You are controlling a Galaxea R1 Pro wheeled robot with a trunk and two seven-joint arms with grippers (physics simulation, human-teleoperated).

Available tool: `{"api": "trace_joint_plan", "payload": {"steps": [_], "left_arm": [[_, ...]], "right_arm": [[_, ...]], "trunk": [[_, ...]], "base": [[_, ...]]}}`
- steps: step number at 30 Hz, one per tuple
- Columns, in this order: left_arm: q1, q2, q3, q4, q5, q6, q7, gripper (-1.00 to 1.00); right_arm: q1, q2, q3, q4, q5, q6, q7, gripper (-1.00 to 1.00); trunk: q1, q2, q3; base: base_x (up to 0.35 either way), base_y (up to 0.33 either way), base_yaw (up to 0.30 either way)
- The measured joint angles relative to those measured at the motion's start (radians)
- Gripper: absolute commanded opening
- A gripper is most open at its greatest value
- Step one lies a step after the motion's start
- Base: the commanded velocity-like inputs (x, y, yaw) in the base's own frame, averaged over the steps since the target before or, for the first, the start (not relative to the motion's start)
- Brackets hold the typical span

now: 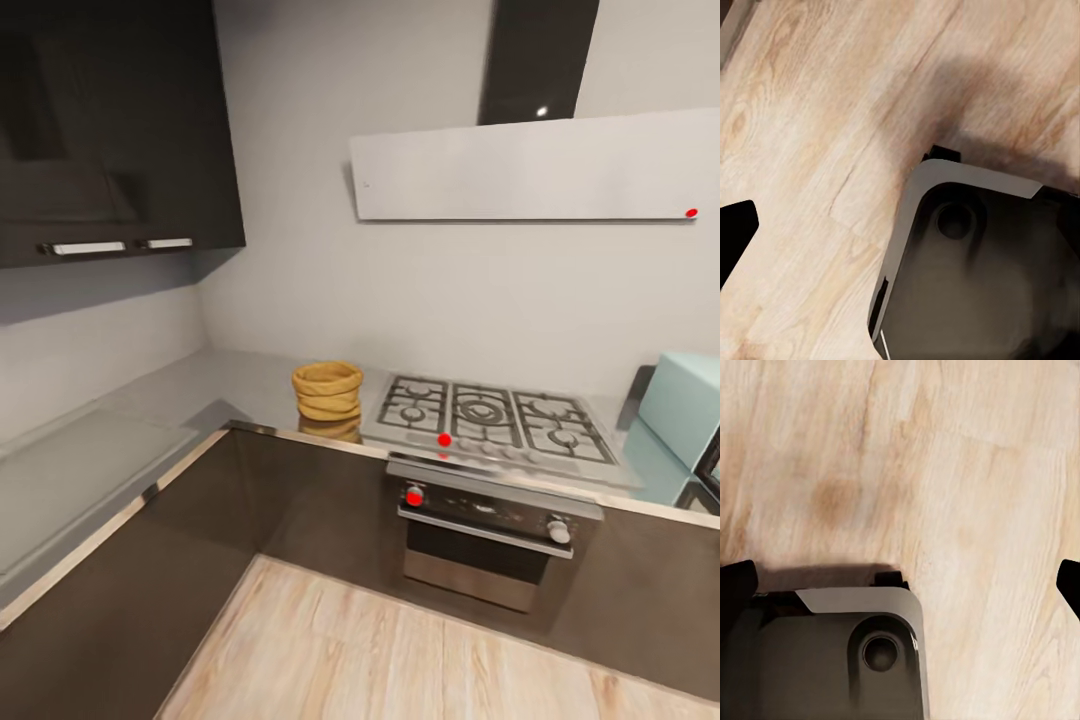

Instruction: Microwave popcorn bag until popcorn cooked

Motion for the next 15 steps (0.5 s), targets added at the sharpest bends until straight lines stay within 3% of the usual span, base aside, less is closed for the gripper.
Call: {"api": "trace_joint_plan", "payload": {"steps": [3, 9, 15], "left_arm": [[0.0, 0.0, 0.0, 0.0, 0.0, 0.0, 0.0, 1.0], [0.0, 0.001, 0.0, 0.0, 0.0, 0.0, 0.0, 1.0], [0.0, -0.003, -0.002, 0.0, 0.0, 0.0, 0.0, 1.0]], "right_arm": [[0.0, 0.0, 0.0, 0.0, 0.0, 0.0, 0.0, 1.0], [0.0, 0.0, -0.003, -0.002, 0.0, -0.002, 0.0, 1.0], [0.0, -0.003, -0.008, -0.251, -0.001, -0.023, -0.002, 1.0]], "trunk": [[0.0, 0.0, 0.0], [0.0, 0.0, 0.0], [0.001, 0.0, 0.0]], "base": [[0.311, 0.019, 0.178], [0.266, 0.001, 0.013], [0.039, 0.0, 0.0]]}}
